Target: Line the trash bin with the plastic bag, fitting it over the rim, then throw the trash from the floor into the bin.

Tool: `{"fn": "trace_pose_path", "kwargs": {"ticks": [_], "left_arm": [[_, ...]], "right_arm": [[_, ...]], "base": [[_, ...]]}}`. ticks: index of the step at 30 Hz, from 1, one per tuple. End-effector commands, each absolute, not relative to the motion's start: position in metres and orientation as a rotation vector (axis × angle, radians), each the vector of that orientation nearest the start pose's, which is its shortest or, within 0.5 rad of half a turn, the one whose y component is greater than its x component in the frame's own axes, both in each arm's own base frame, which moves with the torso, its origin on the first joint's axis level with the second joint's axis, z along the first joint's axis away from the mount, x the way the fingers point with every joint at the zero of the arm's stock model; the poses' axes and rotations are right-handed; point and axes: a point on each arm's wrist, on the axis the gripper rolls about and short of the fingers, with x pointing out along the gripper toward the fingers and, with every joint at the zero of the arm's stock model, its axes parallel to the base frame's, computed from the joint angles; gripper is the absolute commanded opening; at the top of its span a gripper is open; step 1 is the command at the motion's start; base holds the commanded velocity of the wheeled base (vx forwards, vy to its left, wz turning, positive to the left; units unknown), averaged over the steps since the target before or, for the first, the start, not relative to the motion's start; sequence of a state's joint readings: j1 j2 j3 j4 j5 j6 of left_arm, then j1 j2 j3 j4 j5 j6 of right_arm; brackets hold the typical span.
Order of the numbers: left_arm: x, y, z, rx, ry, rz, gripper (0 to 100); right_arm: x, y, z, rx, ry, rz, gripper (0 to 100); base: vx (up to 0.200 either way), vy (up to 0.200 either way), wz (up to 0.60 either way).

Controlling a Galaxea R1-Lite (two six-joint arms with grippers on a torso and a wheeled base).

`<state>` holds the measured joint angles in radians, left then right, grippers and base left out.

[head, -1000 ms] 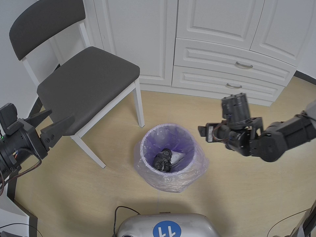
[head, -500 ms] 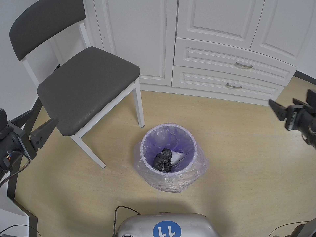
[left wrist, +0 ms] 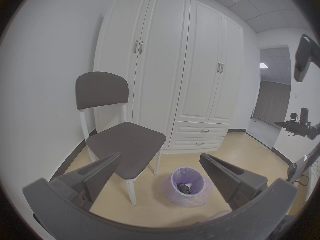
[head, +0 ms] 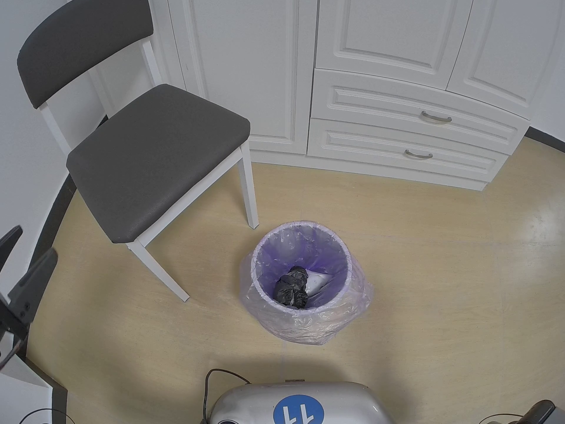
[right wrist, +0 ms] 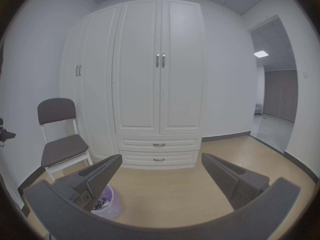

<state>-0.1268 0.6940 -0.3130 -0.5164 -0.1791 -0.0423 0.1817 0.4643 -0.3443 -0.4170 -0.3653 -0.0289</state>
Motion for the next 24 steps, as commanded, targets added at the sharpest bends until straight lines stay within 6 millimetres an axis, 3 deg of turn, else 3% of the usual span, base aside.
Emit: {"fn": "trace_pose_path", "kwargs": {"ticks": [1, 4, 8, 12, 15, 19, 24], "left_arm": [[-0.008, -0.004, 0.176, -0.038, -0.244, -0.280, 100], [-0.018, -0.005, 0.168, -0.028, -0.243, -0.216, 100], [-0.029, -0.005, 0.157, -0.027, -0.248, -0.193, 100], [-0.036, -0.006, 0.142, -0.030, -0.207, -0.185, 100], [-0.034, -0.005, 0.124, -0.037, -0.141, -0.155, 100], [-0.028, -0.002, 0.109, -0.037, -0.093, -0.039, 100], [-0.024, -0.001, 0.083, -0.043, -0.045, -0.035, 100]], "right_arm": [[-0.041, -0.009, 0.159, 0.126, -0.380, -0.279, 100], [-0.041, -0.007, 0.149, 0.104, -0.328, -0.228, 100], [-0.034, -0.002, 0.116, 0.066, -0.245, -0.085, 100], [-0.024, -0.001, 0.089, 0.014, -0.132, -0.062, 100], [-0.023, -0.001, 0.080, -0.005, -0.046, -0.060, 100], [-0.023, -0.001, 0.080, -0.008, -0.040, -0.062, 100], [-0.023, 0.000, 0.079, -0.006, -0.037, 0.017, 100]], "base": [[0.000, 0.000, 0.00], [0.000, 0.000, 0.00], [0.000, 0.000, 0.00], [0.000, 0.000, 0.00], [0.000, 0.000, 0.00], [0.000, 0.000, 0.00], [0.000, 0.000, 0.00]]}}
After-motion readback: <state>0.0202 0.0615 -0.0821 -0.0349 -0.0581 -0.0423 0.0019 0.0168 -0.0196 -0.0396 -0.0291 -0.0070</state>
